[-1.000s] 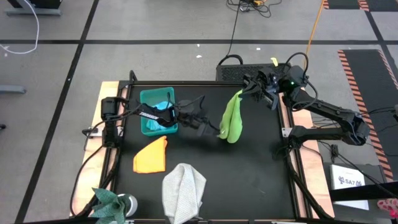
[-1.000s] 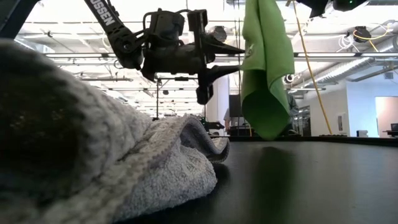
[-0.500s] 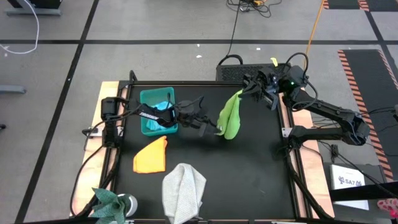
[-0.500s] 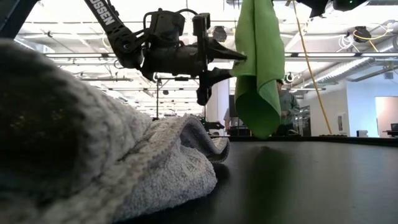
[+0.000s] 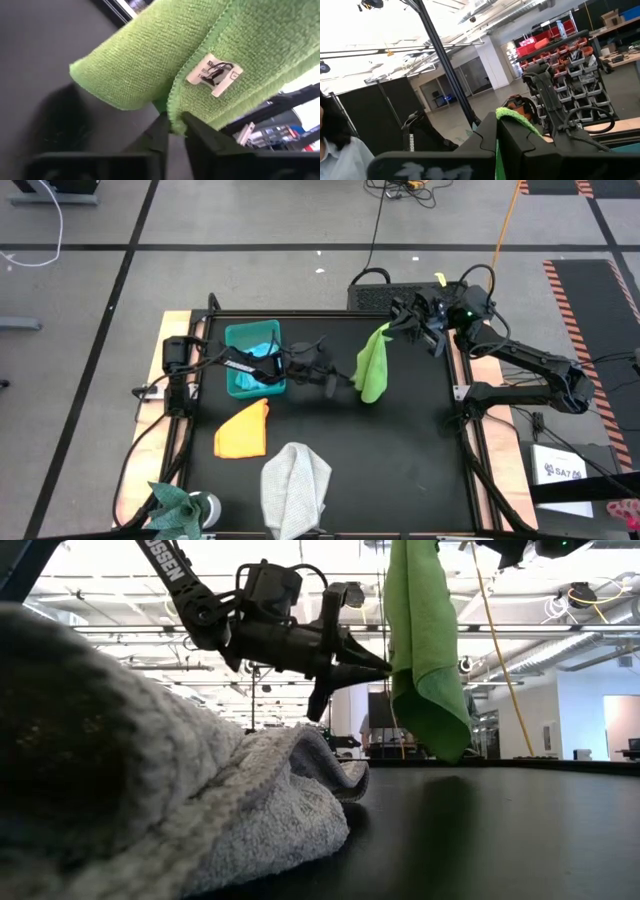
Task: Fold microfiber towels
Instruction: Fold the green microfiber towel
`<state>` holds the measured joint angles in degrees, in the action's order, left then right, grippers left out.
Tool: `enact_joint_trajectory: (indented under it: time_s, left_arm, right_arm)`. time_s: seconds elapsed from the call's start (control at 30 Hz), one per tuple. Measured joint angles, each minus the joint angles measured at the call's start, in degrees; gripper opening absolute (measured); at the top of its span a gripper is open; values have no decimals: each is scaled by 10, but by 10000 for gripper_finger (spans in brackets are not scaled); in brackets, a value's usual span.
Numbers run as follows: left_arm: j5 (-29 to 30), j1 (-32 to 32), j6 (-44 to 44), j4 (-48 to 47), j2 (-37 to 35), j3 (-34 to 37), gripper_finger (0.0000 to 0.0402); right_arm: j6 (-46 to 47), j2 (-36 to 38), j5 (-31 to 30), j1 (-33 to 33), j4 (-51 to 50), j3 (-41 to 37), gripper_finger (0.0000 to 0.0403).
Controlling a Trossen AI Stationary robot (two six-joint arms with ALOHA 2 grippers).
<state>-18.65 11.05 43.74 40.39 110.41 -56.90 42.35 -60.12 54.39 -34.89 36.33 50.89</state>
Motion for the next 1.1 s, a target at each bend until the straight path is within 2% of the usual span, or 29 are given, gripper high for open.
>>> enact_joint_trajectory:
  time_s: [0.03,0.1,0.33,0.47,0.6,0.7,0.8,0.97,1.1]
  left_arm:
    - [11,0,0,2,0,0,25]
    - [27,0,3,8,0,0,11]
    - [35,0,8,64,-1,0,5]
    - [39,0,11,63,-1,0,4]
    - [68,0,12,62,-1,0,3]
    - [80,3,9,48,-15,0,2]
    - [82,10,-7,-3,-48,0,2]
    - [105,23,-57,-151,-136,0,1]
    - [140,34,-99,-249,-212,0,1]
  right_arm:
    - [0,0,3,0,-1,0,0]
    - [0,0,12,0,-6,0,0]
    - [-2,0,14,0,-15,0,0]
    - [-2,0,14,0,-15,0,0]
    - [-2,0,21,0,-18,0,0]
    - [-12,0,35,0,-55,0,0]
    - [-35,0,66,0,-124,0,0]
    - [-91,0,102,-1,-255,0,0]
    - [-107,0,103,-12,-278,0,0]
